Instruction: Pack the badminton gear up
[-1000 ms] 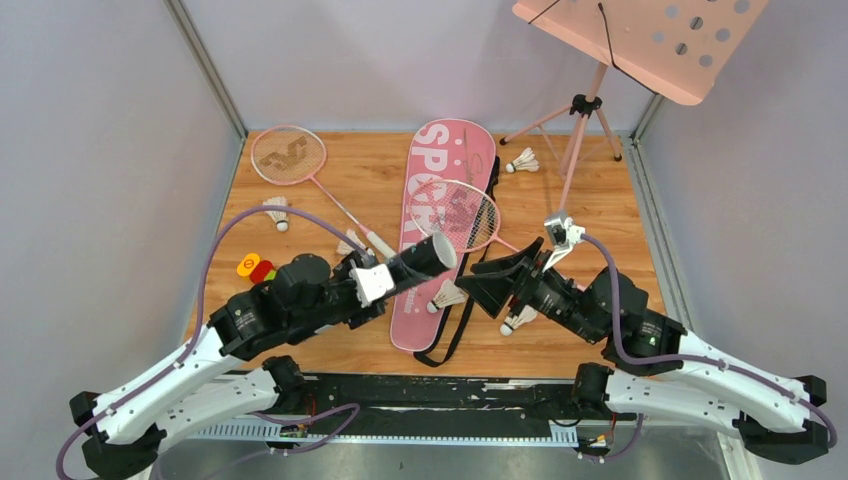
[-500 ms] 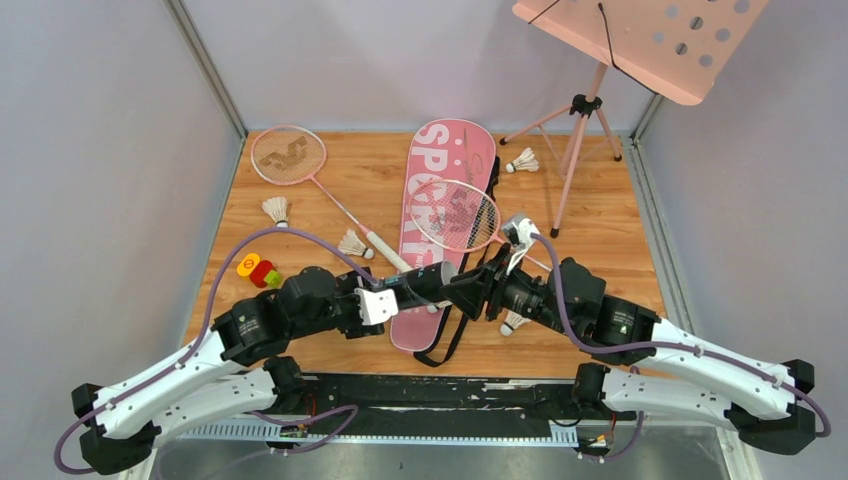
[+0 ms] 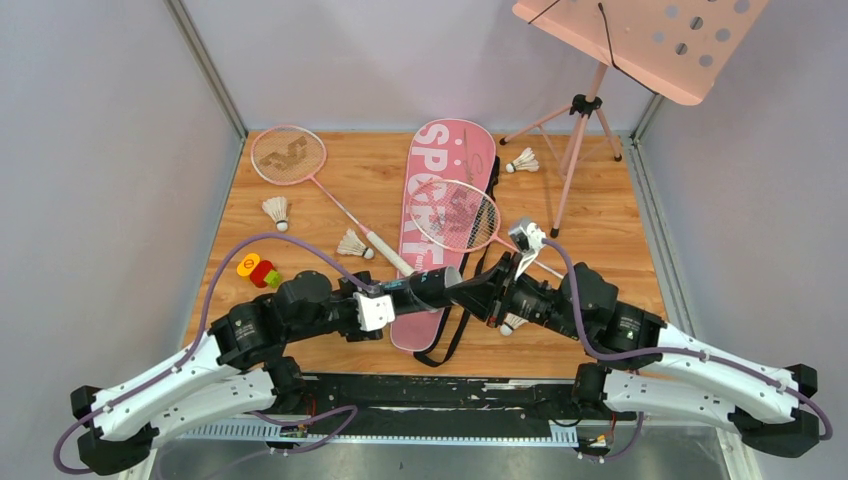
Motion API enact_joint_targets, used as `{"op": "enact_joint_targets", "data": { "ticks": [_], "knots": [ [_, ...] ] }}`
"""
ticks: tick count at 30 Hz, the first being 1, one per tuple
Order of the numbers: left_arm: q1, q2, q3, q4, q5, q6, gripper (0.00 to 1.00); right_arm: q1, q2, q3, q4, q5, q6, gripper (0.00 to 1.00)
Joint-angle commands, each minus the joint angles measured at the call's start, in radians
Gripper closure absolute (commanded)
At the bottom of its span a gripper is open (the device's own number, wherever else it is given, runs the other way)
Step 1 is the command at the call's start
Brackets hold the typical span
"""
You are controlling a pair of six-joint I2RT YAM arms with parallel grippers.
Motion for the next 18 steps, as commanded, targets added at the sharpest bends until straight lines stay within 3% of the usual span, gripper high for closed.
{"op": "enact_joint_targets", "data": {
  "ticks": [1,18],
  "knots": [
    [0.000,-0.033,-0.002,0.029,-0.020,0.012,0.59,0.000,-0.061,0.006,0.060,0.016,-0.019,1.00],
    [0.001,-0.015,0.001,0.018,-0.063,0.012,0.60,0.000,-0.158,0.020,0.008,0.055,-0.072,1.00]
  ]
}}
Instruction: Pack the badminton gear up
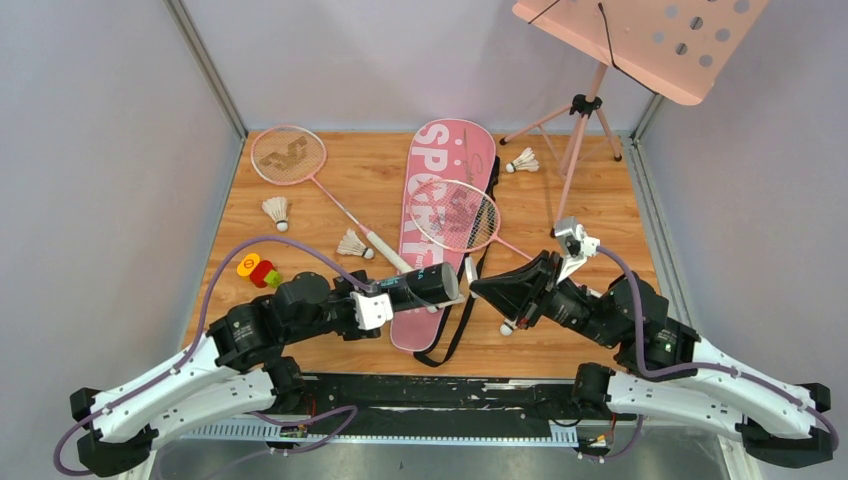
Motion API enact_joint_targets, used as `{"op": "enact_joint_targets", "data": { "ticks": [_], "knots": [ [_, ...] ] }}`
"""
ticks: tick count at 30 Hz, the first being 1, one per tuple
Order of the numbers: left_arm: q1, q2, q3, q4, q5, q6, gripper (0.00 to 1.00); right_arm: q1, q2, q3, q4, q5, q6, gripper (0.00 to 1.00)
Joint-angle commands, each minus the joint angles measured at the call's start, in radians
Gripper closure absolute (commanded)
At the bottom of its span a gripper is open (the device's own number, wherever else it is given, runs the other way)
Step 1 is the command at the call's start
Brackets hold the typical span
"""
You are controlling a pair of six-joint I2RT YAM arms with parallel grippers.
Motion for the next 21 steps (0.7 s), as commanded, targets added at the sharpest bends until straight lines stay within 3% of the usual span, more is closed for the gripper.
{"op": "enact_joint_targets", "data": {
  "ticks": [1,12,14,19,21],
  "knots": [
    [0.003,0.004,0.012,0.024,-0.023,0.004,0.60,0.000,0.001,0.016,0.007,0.074,-0.029,1.00],
    [0.003,-0.081,0.064,0.025,-0.144,-0.171,0.57,-0.028,0.202,-0.103,-0.026,0.497,0.008,1.00],
    [0.003,-0.127,0.046,0.052,-0.136,-0.202,0.57,-0.081,0.260,-0.121,-0.025,0.487,0.042,1.00],
    [0.004,-0.256,-0.012,0.085,-0.114,-0.217,0.57,-0.360,0.416,-0.184,0.037,0.233,0.105,1.00],
    [0.003,-0.284,-0.028,0.080,-0.124,-0.211,0.58,-0.414,0.488,-0.199,0.063,0.190,0.120,1.00]
  ]
}}
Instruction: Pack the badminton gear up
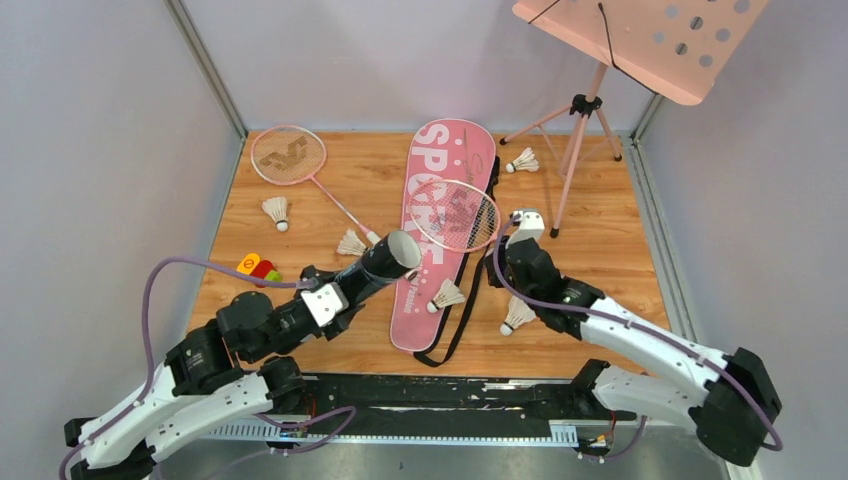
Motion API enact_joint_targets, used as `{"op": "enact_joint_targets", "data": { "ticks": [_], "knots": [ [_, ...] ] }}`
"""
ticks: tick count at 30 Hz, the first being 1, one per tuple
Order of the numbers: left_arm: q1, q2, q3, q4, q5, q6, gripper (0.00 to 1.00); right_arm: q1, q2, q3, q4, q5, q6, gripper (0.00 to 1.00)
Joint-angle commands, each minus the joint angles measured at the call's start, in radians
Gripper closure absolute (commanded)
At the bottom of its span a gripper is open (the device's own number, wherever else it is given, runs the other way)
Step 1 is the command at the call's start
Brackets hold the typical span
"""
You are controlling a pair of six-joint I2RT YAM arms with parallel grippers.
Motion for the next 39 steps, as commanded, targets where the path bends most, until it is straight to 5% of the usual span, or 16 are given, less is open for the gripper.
{"op": "enact_joint_targets", "data": {
  "ticks": [1,11,16,21,31,39],
  "knots": [
    [0.003,-0.059,-0.026,0.071,-0.010,-0.027,0.58,-0.119,0.124,-0.024,0.071,-0.118,0.069,1.00],
    [0.003,-0.062,-0.039,0.065,0.026,-0.013,0.58,-0.146,0.366,0.026,0.007,-0.105,0.140,0.92],
    [0.003,-0.041,-0.036,0.057,0.039,-0.009,0.58,-0.154,0.337,0.055,-0.053,-0.123,0.150,0.72],
    [0.003,-0.044,-0.037,0.056,0.044,-0.010,0.58,-0.161,0.243,0.078,-0.143,-0.162,0.155,0.65],
    [0.003,-0.047,-0.039,0.056,0.057,-0.008,0.57,-0.171,0.125,0.017,0.016,-0.576,-0.012,0.59],
    [0.002,-0.048,-0.040,0.056,0.068,-0.005,0.57,-0.205,0.260,0.071,0.073,-0.698,-0.091,0.54]
  ]
}}
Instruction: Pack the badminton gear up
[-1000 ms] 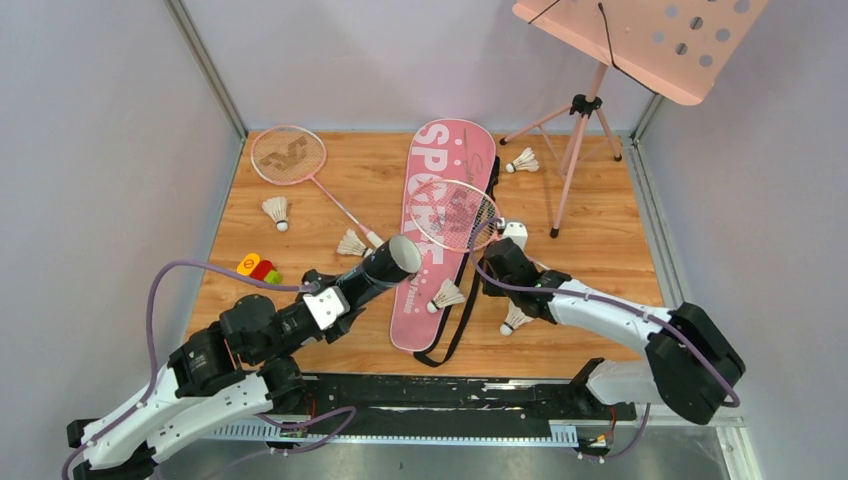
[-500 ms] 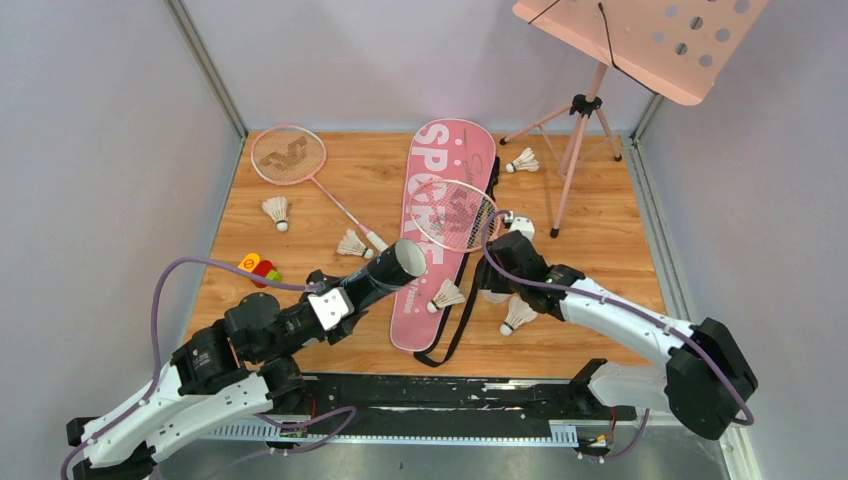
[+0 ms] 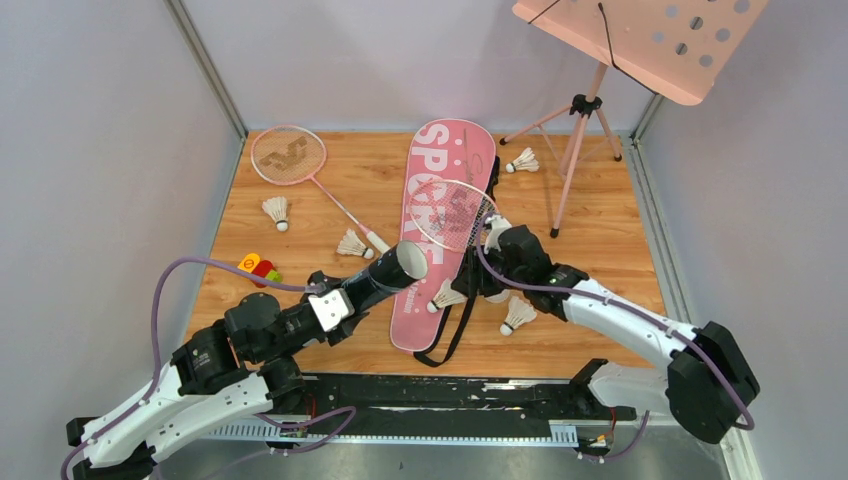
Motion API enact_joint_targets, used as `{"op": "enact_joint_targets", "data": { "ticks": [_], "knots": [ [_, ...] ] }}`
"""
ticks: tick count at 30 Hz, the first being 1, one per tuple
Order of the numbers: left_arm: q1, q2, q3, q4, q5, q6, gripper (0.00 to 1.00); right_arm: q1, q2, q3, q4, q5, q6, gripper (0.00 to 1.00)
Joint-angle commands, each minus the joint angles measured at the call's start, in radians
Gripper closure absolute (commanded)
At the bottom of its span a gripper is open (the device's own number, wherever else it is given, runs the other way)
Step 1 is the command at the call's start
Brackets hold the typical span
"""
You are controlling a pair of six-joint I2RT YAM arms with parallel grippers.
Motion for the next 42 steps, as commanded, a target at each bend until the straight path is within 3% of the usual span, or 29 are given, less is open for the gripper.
{"op": "enact_joint_targets", "data": {
  "ticks": [1,9,18,25,36,42],
  "knots": [
    [0.002,-0.003,0.004,0.048,0.018,0.002,0.57,-0.028,0.092,0.057,0.065,-0.137,-0.076,0.53],
    [0.003,-0.003,0.002,0.046,0.021,0.004,0.57,-0.040,0.220,0.068,0.096,-0.201,-0.110,0.60],
    [0.003,0.003,0.000,0.048,0.025,0.003,0.58,-0.040,0.109,0.035,0.108,-0.181,-0.119,1.00],
    [0.004,0.014,-0.002,0.049,0.030,0.003,0.58,-0.040,-0.075,0.019,0.073,-0.202,-0.097,1.00],
    [0.003,0.133,0.006,0.048,-0.017,-0.022,0.58,-0.040,-0.495,0.082,-0.016,-0.077,-0.087,1.00],
    [0.004,0.194,0.016,0.035,-0.017,-0.022,0.58,-0.040,-0.581,0.143,-0.043,-0.112,-0.118,1.00]
  ]
}}
